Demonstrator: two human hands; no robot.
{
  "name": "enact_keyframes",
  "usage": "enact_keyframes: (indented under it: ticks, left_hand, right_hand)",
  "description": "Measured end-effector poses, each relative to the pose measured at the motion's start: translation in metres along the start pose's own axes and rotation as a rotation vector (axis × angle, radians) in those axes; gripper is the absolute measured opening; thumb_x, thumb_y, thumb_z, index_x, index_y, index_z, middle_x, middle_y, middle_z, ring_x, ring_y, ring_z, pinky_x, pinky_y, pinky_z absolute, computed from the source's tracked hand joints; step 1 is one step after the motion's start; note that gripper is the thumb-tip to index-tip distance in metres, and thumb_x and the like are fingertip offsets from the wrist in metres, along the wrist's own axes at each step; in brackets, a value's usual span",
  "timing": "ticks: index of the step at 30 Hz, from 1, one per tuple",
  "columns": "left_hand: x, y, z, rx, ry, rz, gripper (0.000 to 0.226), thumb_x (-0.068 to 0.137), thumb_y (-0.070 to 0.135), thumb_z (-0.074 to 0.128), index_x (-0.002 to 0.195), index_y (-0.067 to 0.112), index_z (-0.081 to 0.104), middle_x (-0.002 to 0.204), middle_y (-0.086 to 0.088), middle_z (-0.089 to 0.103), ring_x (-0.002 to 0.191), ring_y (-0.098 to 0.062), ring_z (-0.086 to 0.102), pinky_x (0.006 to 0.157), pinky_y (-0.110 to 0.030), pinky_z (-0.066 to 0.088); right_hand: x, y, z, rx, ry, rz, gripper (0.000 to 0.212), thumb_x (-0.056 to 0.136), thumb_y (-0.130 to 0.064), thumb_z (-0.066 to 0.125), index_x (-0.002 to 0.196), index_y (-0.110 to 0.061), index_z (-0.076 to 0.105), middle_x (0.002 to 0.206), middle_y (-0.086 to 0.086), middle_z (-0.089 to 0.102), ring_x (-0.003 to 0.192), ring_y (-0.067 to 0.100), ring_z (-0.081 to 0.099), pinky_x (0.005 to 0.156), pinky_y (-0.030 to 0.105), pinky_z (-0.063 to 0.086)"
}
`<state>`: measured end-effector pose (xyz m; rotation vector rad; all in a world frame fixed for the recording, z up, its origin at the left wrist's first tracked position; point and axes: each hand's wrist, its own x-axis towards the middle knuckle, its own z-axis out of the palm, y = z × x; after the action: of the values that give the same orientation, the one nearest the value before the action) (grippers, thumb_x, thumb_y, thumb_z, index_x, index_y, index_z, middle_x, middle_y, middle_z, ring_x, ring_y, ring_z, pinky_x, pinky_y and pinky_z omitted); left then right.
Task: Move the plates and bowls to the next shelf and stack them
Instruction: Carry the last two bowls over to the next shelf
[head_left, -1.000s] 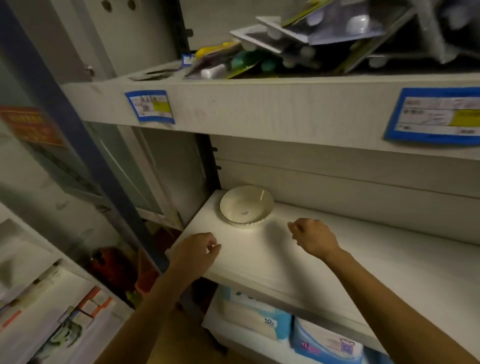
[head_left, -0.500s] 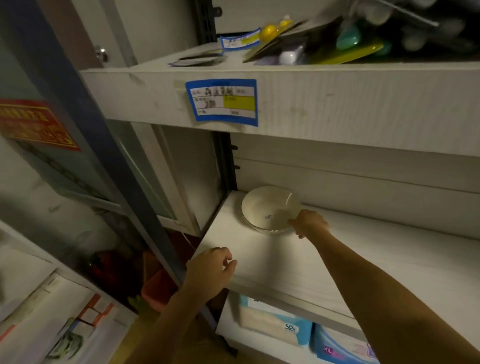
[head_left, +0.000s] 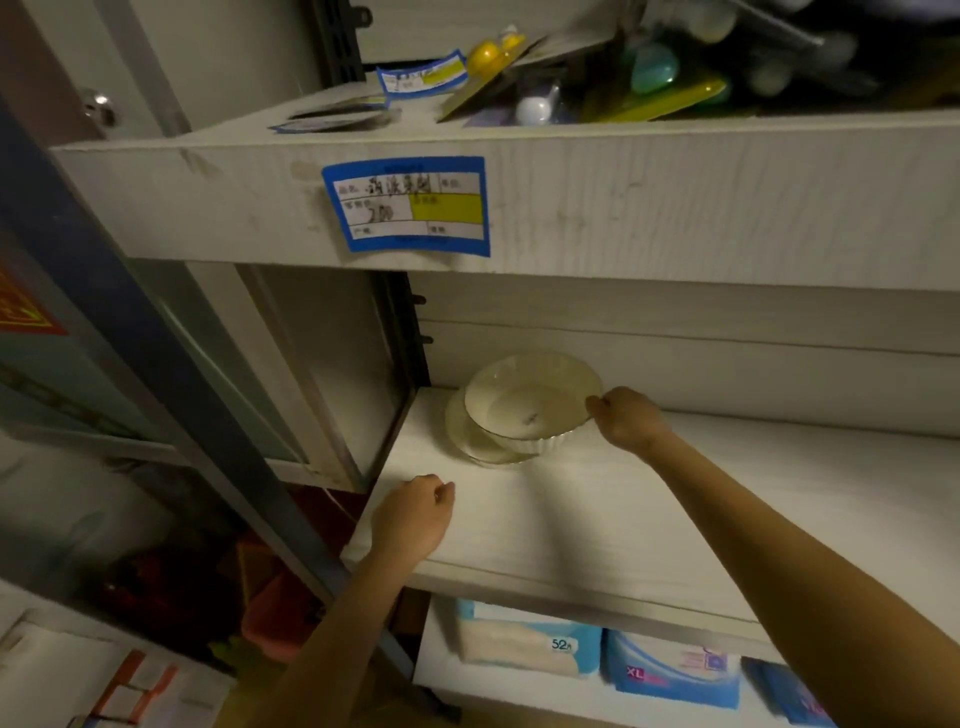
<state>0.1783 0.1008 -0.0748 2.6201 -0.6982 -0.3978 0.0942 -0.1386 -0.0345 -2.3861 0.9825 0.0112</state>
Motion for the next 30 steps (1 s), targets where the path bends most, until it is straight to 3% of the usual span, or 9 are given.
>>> enact_keyframes:
  ticks: [3,7,10,15,20,23,27,30]
  left_hand:
    - [0.023,0.01,0.012,-0.144,-0.099,-0.152,0.046,0.098,0.039,0.029,0.094,0.006,0.061,0.091,-0.007,0.07,0.072,-0.022,0.061,0.081,-0.038,0.054]
    - [0.052,0.024,0.028,-0.467,-0.273,-0.397,0.053,0.096,0.05,0.027,0.095,0.005,0.053,0.072,-0.011,0.066,0.045,-0.019,0.047,0.043,-0.023,0.037]
    - [0.068,0.025,0.037,-0.672,-0.338,-0.471,0.056,0.093,0.057,0.028,0.09,0.006,0.049,0.071,-0.013,0.063,0.03,-0.012,0.038,0.031,-0.013,0.025]
    - [0.076,0.026,0.047,-0.871,-0.357,-0.412,0.041,0.099,0.032,0.027,0.073,0.004,0.044,0.065,-0.012,0.05,0.015,-0.006,0.027,0.028,-0.004,0.014]
    - [0.069,0.034,0.044,-0.881,-0.283,-0.368,0.037,0.095,0.015,0.027,0.062,0.006,0.041,0.062,-0.012,0.045,0.013,-0.003,0.021,0.027,-0.001,0.011]
    - [0.055,0.054,0.048,-0.827,-0.224,-0.305,0.038,0.093,0.013,0.029,0.059,0.004,0.043,0.035,-0.005,0.051,0.012,-0.004,0.019,0.029,0.0,0.01]
    - [0.019,0.098,0.053,-0.796,-0.212,-0.133,0.031,0.091,0.009,0.032,0.063,0.003,0.045,0.023,-0.003,0.046,0.015,-0.004,0.02,0.029,-0.002,0.011]
    - [-0.012,0.136,0.057,-0.738,-0.278,-0.026,0.032,0.091,0.009,0.034,0.064,0.0,0.05,0.025,-0.003,0.045,0.017,-0.003,0.02,0.029,-0.005,0.012]
  right_hand:
    - [-0.024,0.03,-0.018,0.035,0.098,0.028,0.046,0.096,-0.029,0.036,0.053,-0.013,0.034,0.06,0.006,0.045,0.07,0.028,0.046,0.052,0.029,0.03]
    - [-0.064,0.075,-0.033,0.077,0.193,0.134,0.044,0.095,-0.025,0.037,0.054,-0.01,0.042,0.075,0.018,0.06,0.069,0.03,0.051,0.062,0.031,0.036]
    - [-0.093,0.104,-0.039,0.107,0.229,0.227,0.039,0.095,-0.026,0.037,0.065,-0.006,0.052,0.082,0.021,0.066,0.071,0.029,0.054,0.061,0.032,0.038]
    - [-0.142,0.139,-0.045,0.178,0.278,0.324,0.045,0.08,-0.04,0.03,0.065,-0.004,0.052,0.071,0.014,0.058,0.067,0.029,0.048,0.057,0.033,0.034]
    - [-0.181,0.174,-0.046,0.215,0.344,0.426,0.041,0.094,-0.02,0.037,0.08,0.01,0.062,0.082,0.027,0.064,0.072,0.031,0.052,0.065,0.034,0.038]
    - [-0.208,0.194,-0.05,0.252,0.418,0.461,0.041,0.094,-0.019,0.038,0.079,0.012,0.06,0.082,0.03,0.063,0.077,0.041,0.056,0.071,0.04,0.044]
    - [-0.247,0.216,-0.061,0.303,0.463,0.483,0.039,0.095,-0.02,0.039,0.06,-0.007,0.048,0.061,0.01,0.049,0.057,0.02,0.044,0.057,0.032,0.036]
    - [-0.283,0.237,-0.069,0.337,0.497,0.504,0.038,0.095,-0.02,0.04,0.063,-0.005,0.053,0.061,0.009,0.051,0.057,0.019,0.046,0.057,0.033,0.04]
